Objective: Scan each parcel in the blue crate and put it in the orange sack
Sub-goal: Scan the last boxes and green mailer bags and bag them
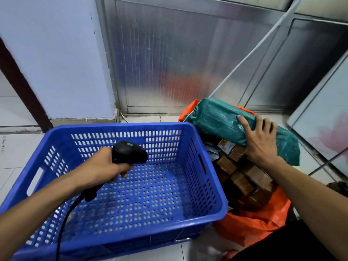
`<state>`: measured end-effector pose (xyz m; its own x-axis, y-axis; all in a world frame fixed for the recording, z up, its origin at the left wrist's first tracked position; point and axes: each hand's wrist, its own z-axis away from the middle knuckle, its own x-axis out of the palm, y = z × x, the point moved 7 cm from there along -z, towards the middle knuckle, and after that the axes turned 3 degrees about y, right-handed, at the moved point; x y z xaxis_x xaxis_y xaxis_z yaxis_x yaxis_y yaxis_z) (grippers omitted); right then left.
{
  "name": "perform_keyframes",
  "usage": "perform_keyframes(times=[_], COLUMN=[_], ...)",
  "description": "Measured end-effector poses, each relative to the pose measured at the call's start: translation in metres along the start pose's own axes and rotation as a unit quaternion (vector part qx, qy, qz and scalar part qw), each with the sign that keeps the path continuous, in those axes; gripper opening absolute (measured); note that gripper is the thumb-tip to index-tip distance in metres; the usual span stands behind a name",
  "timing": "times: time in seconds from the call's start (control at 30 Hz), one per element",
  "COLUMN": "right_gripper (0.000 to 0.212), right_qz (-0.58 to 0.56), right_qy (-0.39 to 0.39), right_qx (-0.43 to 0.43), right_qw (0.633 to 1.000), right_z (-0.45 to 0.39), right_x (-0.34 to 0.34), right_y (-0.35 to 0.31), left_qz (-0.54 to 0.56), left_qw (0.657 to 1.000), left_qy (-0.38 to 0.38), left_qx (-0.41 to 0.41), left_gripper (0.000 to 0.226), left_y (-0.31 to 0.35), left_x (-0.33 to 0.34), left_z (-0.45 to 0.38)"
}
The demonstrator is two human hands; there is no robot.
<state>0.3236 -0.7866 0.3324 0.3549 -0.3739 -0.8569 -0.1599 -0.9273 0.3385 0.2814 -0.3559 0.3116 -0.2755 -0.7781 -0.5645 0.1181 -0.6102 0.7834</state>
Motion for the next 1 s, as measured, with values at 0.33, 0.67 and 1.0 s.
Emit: perform_keyframes(times=[0.33, 0.67, 1.0], right_gripper=[0.069, 0.04, 0.037], right_qz=[-0.151, -0.191, -0.177], right_qy=[-0.143, -0.234, -0.171], right_qx=[-0.069, 0.035, -0.027], right_qw=[0.976, 0.953, 0.969], right_z=[0.01, -0.014, -0.043], right_x=[0.036, 0.035, -0.015], right_y=[-0.023, -0.03, -0.111], left_qz=[-0.009, -0.014, -0.013], left_qw=[1.0, 1.0, 0.999], left_qy=[-0.004, -0.004, 0.022], left_qx=[0.0, -0.024, -0.045], left_gripper=[0.01, 0.022, 0.009], left_y=[-0.002, -0.006, -0.028], left_x=[0.002, -0.001, -0.016], left_z=[-0.003, 0.008, 0.017])
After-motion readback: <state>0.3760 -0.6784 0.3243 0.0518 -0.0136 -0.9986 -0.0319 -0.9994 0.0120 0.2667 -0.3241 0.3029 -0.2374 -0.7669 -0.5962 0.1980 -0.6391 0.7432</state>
